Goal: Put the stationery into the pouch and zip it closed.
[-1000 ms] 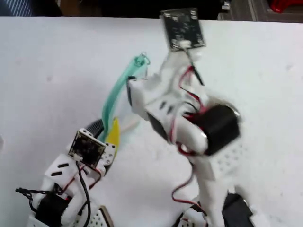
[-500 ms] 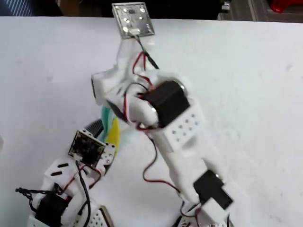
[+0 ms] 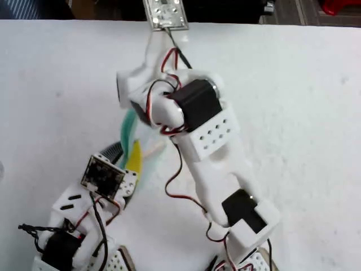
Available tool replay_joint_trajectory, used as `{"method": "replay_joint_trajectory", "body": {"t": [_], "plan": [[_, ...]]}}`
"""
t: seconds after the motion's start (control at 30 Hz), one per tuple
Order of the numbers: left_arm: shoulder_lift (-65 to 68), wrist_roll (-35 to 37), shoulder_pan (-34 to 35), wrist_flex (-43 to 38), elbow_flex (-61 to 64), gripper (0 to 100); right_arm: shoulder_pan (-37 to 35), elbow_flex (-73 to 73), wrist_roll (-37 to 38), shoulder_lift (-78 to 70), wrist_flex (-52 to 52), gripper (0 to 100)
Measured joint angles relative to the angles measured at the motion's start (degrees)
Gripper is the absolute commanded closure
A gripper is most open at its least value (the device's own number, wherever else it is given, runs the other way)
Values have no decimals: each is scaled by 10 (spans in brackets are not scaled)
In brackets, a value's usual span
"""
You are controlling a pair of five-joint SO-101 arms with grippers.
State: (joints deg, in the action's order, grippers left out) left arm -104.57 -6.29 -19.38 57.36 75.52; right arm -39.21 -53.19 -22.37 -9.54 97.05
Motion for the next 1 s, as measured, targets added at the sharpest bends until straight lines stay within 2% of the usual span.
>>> {"method": "replay_joint_trajectory", "body": {"t": [0.43,0.5,0.57,0.6,0.63,0.7,0.77,0.83,1.0], "plan": [[0,0,0,0,0,979,-7,45,-1,-40,0,742],[0,0,0,0,0,978,-7,55,-1,-55,0,817],[0,0,1,1,0,976,-6,63,-1,-61,0,973],[0,0,1,1,0,976,-6,69,-1,-58,0,995],[0,0,1,1,1,972,-5,70,-1,-58,0,950],[0,0,1,1,1,928,1,67,-1,-62,0,930],[0,0,1,1,1,845,10,71,-1,-62,2,982],[0,0,1,2,1,779,15,71,-1,-60,2,975],[4,24,25,12,2,771,39,73,-1,-47,-9,982]]}}
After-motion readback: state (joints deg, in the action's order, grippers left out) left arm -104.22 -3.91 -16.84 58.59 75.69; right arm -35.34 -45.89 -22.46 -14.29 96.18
